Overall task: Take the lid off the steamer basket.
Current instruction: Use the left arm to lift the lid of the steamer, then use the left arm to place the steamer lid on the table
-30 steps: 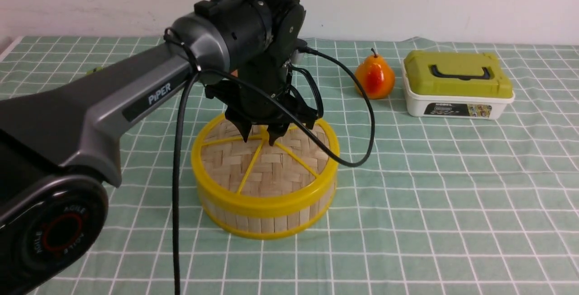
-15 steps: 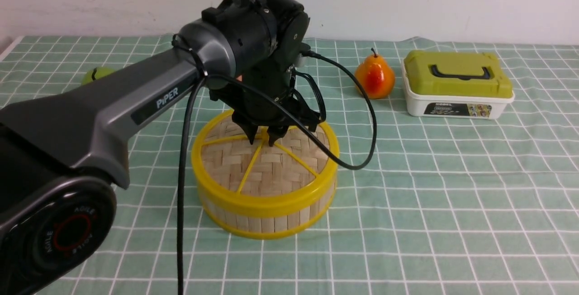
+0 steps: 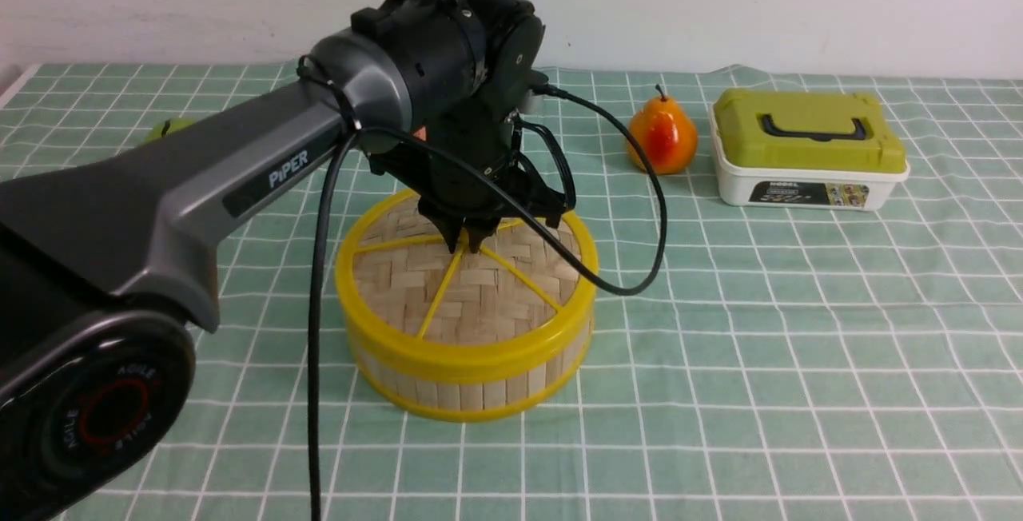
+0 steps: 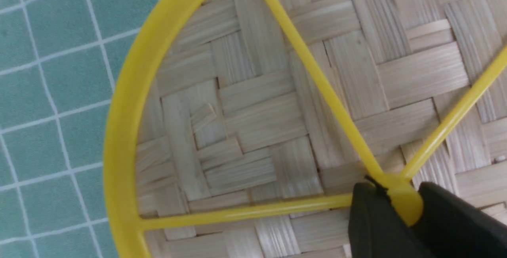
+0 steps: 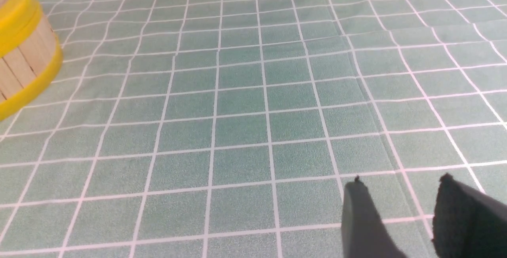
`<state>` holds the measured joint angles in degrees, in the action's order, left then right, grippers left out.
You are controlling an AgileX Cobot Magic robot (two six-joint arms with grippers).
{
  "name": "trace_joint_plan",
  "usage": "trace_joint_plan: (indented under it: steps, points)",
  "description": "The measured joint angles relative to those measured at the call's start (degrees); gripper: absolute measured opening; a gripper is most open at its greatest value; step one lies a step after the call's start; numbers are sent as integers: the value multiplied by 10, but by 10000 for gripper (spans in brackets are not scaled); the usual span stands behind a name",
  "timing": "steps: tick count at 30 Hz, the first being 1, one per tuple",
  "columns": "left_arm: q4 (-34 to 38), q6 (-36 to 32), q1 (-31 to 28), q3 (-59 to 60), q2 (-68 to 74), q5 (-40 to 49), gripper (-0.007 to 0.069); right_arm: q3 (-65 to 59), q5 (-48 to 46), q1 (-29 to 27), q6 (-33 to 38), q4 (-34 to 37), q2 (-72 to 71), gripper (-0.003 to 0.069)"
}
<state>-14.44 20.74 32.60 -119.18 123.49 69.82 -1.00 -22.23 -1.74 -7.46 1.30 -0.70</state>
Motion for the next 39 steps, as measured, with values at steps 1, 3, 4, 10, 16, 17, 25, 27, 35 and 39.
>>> trace_joint_plan:
  steps: [1, 3, 4, 10, 16, 17, 25, 27, 35, 39]
  points:
    - [-1, 0, 0, 1, -11, 3, 109, 0, 0, 0, 0, 0, 0, 241]
    - [-18, 0, 1, 1, -52, 9, 109, 0, 0, 0, 0, 0, 0, 241]
    - [-31, 0, 0, 1, -70, 10, 109, 0, 0, 0, 0, 0, 0, 241]
    - [-97, 8, -10, 1, -188, 14, 109, 0, 0, 0, 0, 0, 0, 241]
    - [-57, 11, -84, 51, -263, 14, 109, 0, 0, 0, 0, 0, 0, 241]
    - [-47, 13, -105, 88, -274, 14, 109, 0, 0, 0, 0, 0, 0, 241]
    - [-27, 76, -230, 353, -290, -5, 109, 0, 0, 0, 0, 0, 0, 241]
    - [-27, 98, -235, 398, -283, -44, 109, 0, 0, 0, 0, 0, 0, 241]
    - [-7, 133, -234, 465, -220, -188, 109, 0, 0, 0, 0, 0, 0, 241]
    - [11, 145, -234, 466, -195, -221, 109, 0, 0, 0, 0, 0, 0, 241]
